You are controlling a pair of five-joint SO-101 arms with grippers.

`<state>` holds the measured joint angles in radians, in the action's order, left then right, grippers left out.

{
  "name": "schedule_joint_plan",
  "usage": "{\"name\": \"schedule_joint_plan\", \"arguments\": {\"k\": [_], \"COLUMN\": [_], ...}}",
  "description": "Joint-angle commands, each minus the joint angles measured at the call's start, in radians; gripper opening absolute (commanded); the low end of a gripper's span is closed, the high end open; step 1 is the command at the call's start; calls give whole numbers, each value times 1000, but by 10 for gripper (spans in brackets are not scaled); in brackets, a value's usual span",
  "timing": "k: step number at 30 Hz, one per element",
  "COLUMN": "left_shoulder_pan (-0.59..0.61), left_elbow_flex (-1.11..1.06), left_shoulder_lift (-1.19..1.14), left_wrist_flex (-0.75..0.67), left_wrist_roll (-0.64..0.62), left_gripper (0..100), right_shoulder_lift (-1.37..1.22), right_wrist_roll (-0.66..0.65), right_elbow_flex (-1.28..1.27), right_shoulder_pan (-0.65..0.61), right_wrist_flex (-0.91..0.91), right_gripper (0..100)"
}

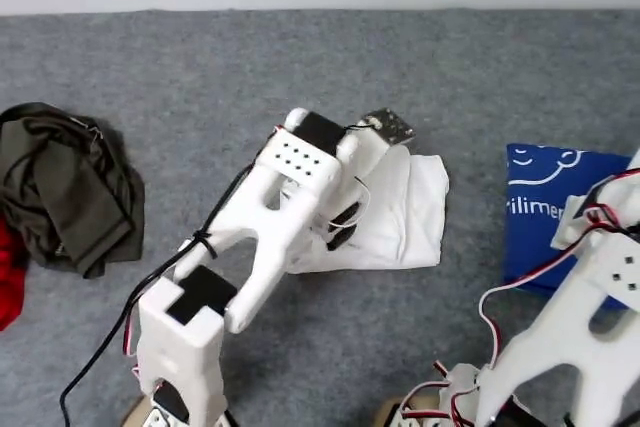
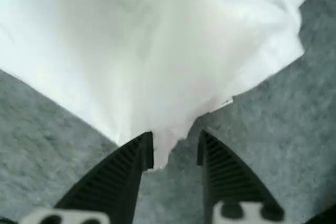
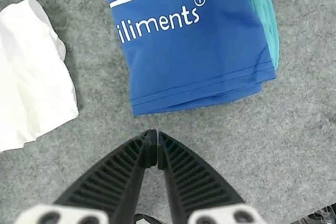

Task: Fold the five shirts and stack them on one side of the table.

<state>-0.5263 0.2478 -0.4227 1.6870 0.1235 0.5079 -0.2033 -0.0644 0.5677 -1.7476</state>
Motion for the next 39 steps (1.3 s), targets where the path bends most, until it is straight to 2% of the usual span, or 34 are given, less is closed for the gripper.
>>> {"name": "schedule_joint_plan", "arguments": {"k": [1,6,10,12,17,25,29,32,35,39], "left_shoulder_pan": [-98,-261,-258,-218,-91,77,193,304,431,600], "left_elbow_flex": [1,42,119,171,193,110,-16,-111,-171,-196], "left_shoulder_lift": [-48,-107,-110,-109,-6,316,476,582,677,773], "left_wrist_flex": [-71,-64,14,66,71,71,71,69,69,68], "left_wrist_roll": [-41,-81,-80,-80,-81,-83,-78,-23,20,78], "left_gripper": [141,141,141,141,141,135,60,16,16,16], "right_shoulder_lift": [18,18,18,18,16,16,16,8,-53,-189], "right_wrist_roll": [8,6,6,6,5,14,15,97,195,218], "right_elbow_flex": [3,3,3,3,-6,-175,-265,-331,-344,-322], "right_shoulder_pan": [4,4,4,2,-59,-346,-515,-607,-677,-751], "right_wrist_flex": [5,5,5,5,7,114,216,314,375,433], "right_gripper": [9,9,9,10,10,11,21,86,161,164]}}
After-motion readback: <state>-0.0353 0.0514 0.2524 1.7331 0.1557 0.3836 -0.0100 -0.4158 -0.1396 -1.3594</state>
